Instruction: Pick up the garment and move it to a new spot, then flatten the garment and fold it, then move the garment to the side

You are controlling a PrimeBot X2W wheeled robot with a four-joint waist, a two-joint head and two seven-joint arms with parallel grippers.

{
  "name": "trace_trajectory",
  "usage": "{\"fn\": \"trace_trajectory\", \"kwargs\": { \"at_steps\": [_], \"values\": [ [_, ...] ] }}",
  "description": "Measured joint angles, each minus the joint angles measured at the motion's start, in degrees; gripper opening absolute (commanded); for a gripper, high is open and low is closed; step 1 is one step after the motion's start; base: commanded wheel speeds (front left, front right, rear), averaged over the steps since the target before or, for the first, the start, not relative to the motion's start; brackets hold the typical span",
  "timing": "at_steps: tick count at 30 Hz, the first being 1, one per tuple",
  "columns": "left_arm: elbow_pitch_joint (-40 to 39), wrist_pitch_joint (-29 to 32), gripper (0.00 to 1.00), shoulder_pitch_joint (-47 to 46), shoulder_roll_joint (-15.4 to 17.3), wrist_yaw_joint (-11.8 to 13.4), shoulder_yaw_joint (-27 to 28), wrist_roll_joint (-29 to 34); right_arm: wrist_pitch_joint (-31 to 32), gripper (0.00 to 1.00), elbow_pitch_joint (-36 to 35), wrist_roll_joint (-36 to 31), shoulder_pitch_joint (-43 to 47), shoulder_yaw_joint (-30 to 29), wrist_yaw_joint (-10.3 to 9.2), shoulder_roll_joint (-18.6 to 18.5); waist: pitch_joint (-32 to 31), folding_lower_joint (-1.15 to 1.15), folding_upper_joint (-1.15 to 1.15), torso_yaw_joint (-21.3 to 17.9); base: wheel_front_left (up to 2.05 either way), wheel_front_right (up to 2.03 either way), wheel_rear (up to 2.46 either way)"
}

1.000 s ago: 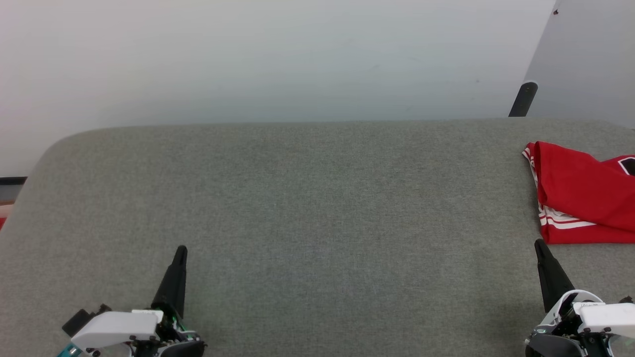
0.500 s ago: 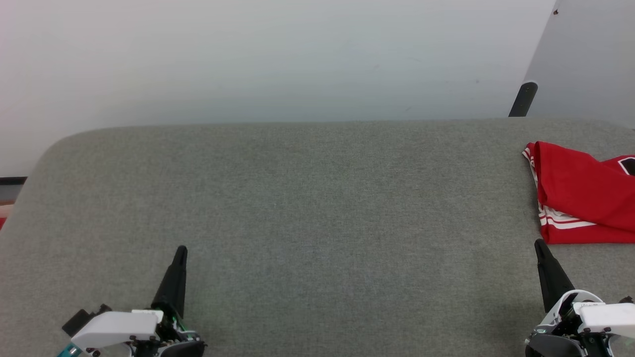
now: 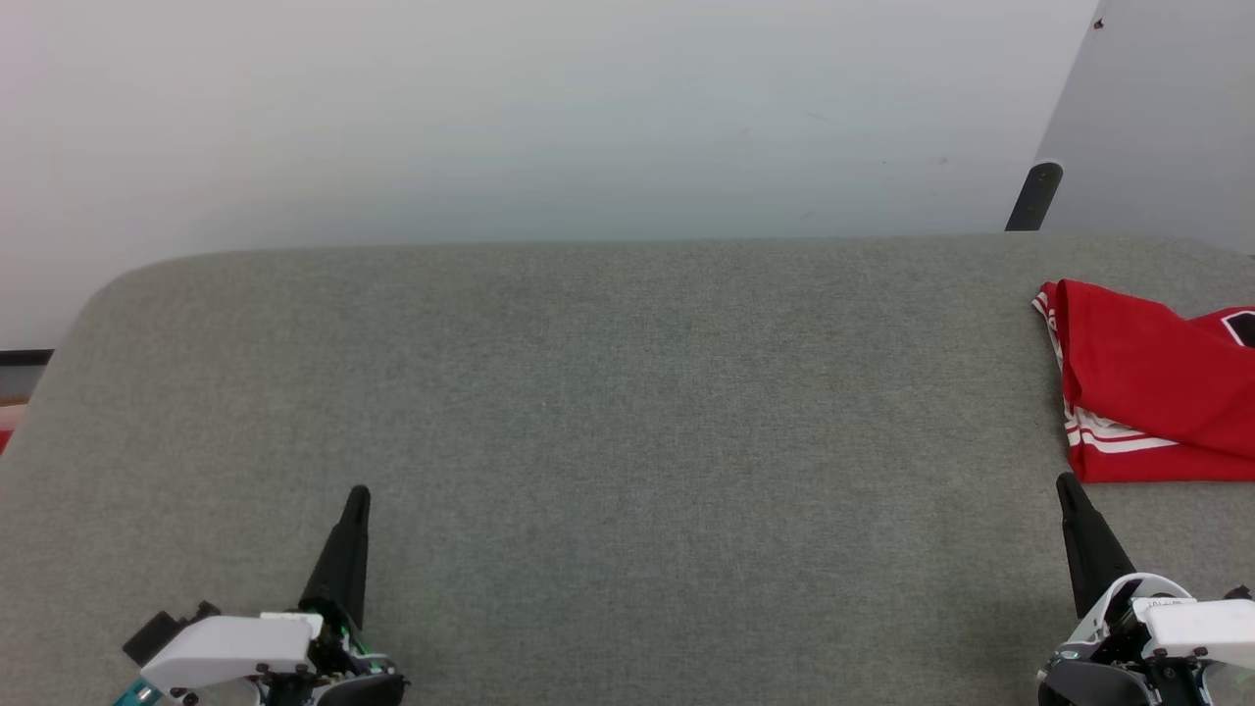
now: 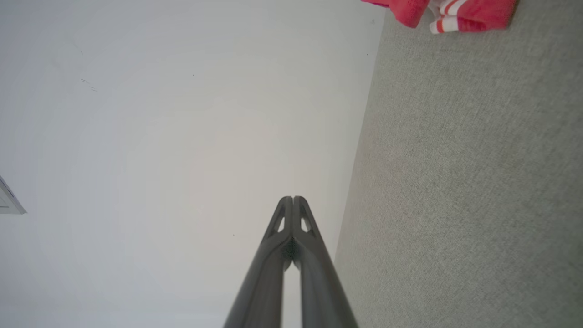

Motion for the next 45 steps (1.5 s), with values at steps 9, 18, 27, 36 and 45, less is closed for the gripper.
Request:
{"fn": "trace_trajectory", "kwargs": {
  "at_steps": [9, 18, 27, 36, 45],
  "values": [
    [0.0, 0.0, 0.0, 0.0, 0.0, 0.0, 0.0, 0.0, 0.0, 0.0, 0.0, 0.0, 0.0, 0.0, 0.0, 0.0, 0.0, 0.0, 0.0, 0.0, 0.0, 0.0, 0.0],
    [0.0, 0.0, 0.0, 0.0, 0.0, 0.0, 0.0, 0.0, 0.0, 0.0, 0.0, 0.0, 0.0, 0.0, 0.0, 0.0, 0.0, 0.0, 0.0, 0.0, 0.0, 0.0, 0.0],
    [0.0, 0.0, 0.0, 0.0, 0.0, 0.0, 0.0, 0.0, 0.0, 0.0, 0.0, 0.0, 0.0, 0.0, 0.0, 0.0, 0.0, 0.0, 0.0, 0.0, 0.0, 0.0, 0.0],
    [0.0, 0.0, 0.0, 0.0, 0.0, 0.0, 0.0, 0.0, 0.0, 0.0, 0.0, 0.0, 0.0, 0.0, 0.0, 0.0, 0.0, 0.0, 0.0, 0.0, 0.0, 0.0, 0.0],
    [0.0, 0.0, 0.0, 0.0, 0.0, 0.0, 0.0, 0.0, 0.0, 0.0, 0.0, 0.0, 0.0, 0.0, 0.0, 0.0, 0.0, 0.0, 0.0, 0.0, 0.0, 0.0, 0.0]
  ]
}}
